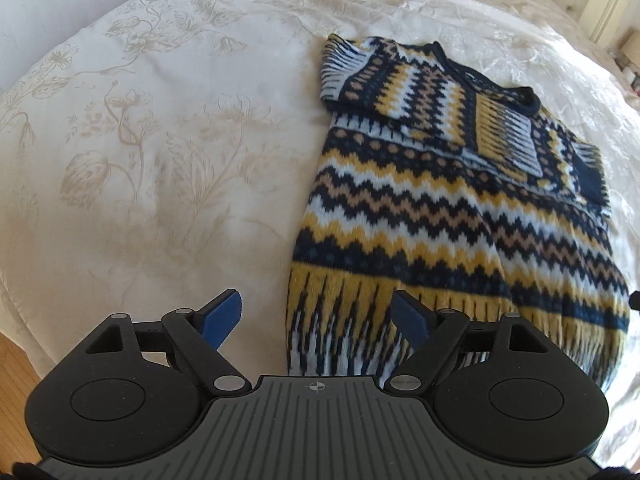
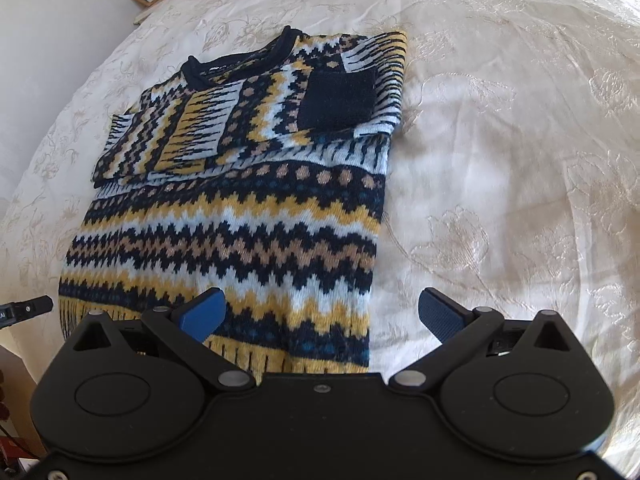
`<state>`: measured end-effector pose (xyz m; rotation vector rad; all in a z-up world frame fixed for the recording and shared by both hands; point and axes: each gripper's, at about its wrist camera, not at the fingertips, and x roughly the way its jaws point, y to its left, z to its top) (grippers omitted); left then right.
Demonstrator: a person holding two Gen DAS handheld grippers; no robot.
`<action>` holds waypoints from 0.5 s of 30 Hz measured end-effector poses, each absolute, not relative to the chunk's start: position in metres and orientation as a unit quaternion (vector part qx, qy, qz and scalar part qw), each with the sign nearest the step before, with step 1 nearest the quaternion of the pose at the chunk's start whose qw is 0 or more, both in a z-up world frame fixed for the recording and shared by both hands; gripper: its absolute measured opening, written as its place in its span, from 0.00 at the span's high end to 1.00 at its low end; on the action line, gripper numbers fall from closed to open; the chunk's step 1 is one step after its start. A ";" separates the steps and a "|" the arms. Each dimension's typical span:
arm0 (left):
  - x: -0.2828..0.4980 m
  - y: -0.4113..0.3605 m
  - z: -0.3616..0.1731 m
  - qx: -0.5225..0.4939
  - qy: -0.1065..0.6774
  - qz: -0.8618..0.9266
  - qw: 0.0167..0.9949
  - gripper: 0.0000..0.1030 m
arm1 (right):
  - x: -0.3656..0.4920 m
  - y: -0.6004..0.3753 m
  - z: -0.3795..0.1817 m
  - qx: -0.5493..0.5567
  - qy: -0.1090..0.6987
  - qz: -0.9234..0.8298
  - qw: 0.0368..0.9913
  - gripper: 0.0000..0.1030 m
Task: Fold small clothes
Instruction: 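Move both open tools to the navy ribbed hem band of the sweater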
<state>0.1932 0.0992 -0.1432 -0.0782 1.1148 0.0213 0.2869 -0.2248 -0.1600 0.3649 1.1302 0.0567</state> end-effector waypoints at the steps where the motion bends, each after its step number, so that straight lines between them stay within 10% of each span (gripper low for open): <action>1: 0.188 0.099 -0.146 -0.033 0.532 0.004 0.846 0.21 | 0.281 -0.223 -0.160 0.174 0.532 0.026 0.829 0.01; 15: 0.142 0.104 -0.157 0.001 0.522 -0.081 0.849 0.21 | 0.214 -0.181 -0.153 0.190 0.534 0.018 0.824 0.01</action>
